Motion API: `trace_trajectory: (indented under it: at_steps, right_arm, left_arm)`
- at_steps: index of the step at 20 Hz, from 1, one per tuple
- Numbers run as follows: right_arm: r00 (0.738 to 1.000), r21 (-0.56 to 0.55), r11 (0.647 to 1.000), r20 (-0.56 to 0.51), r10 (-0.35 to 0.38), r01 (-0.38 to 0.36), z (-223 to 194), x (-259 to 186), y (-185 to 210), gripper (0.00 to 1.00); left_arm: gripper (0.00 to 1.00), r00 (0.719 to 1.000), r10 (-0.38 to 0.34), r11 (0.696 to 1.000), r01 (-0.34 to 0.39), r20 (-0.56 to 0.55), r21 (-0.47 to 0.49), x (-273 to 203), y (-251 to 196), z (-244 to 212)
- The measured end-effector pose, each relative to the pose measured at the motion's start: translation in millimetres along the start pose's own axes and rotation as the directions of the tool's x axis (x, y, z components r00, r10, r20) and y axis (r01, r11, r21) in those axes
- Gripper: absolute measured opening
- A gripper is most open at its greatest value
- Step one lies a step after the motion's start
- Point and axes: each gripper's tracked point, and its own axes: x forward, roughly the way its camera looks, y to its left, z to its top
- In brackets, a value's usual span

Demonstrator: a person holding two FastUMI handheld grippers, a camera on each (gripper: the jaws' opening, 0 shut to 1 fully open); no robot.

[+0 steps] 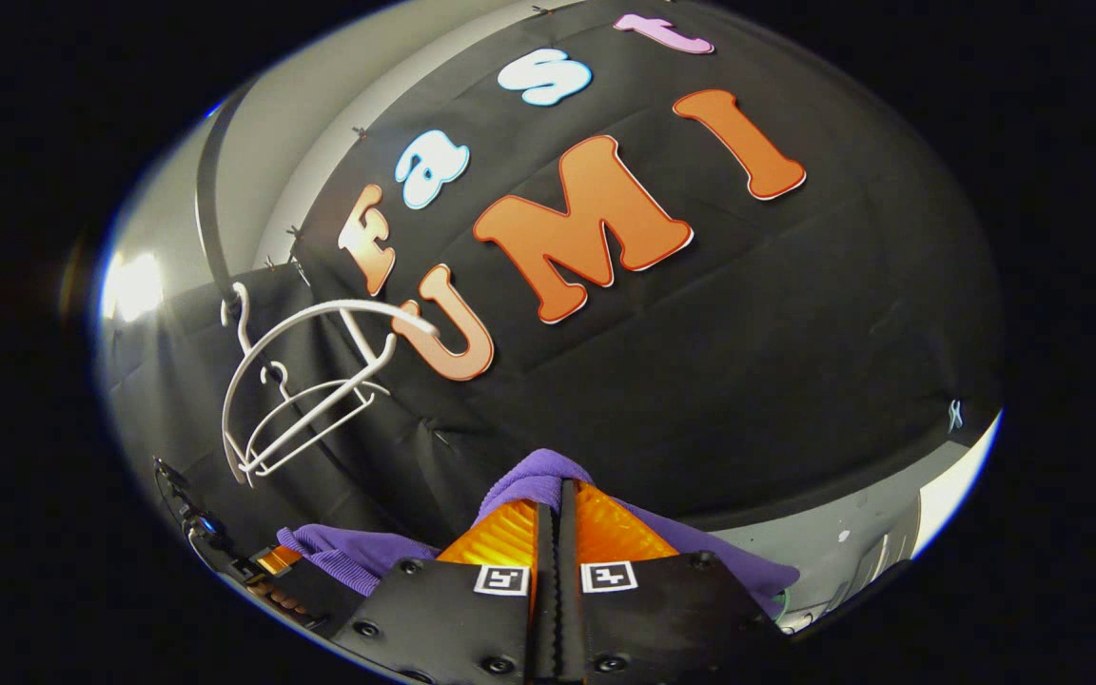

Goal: Grasp the clothes on the hanger with both hands and then place them into the laundry hamper below.

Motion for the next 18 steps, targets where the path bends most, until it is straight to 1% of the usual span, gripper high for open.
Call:
trace_trajectory:
  at_steps: [3,6,9,12,16,18]
  right_arm:
    - [1.0,-0.041,0.999,0.006,-0.008,0.009,-15.3,-11.7,5.7,0.07]
    - [1.0,-0.083,0.996,0.008,-0.027,0.028,-32.2,-22.8,2.2,0.07]
    - [0.999,-0.097,0.994,-0.001,-0.041,0.041,-54.9,-26.4,-1.9,0.07]
    - [0.997,-0.121,0.99,-0.027,-0.071,0.068,-80.5,-23.9,-14.0,0.07]
    - [0.994,-0.129,0.988,-0.053,-0.097,0.09,-107.9,-21.2,-29.2,0.07]
    - [0.991,-0.153,0.982,-0.059,-0.117,0.107,-118.6,-17.7,-38.7,0.07]
  left_arm:
    - [0.0,0.997,-0.081,0.996,0.081,-0.017,0.03,1.8,-41.2,-14.8]
    - [0.0,0.989,-0.141,0.988,0.142,-0.036,0.051,3.3,-75.9,-31.7]
    - [0.0,0.978,-0.192,0.979,0.197,-0.082,0.053,4.5,-107.0,-56.0]
    - [0.0,0.97,-0.218,0.973,0.225,-0.112,0.054,10.6,-131.9,-75.8]
    - [0.0,0.961,-0.218,0.971,0.231,-0.167,0.061,23.6,-147.3,-104.7]
    - [0.0,0.957,-0.225,0.97,0.239,-0.182,0.055,27.7,-155.0,-120.8]
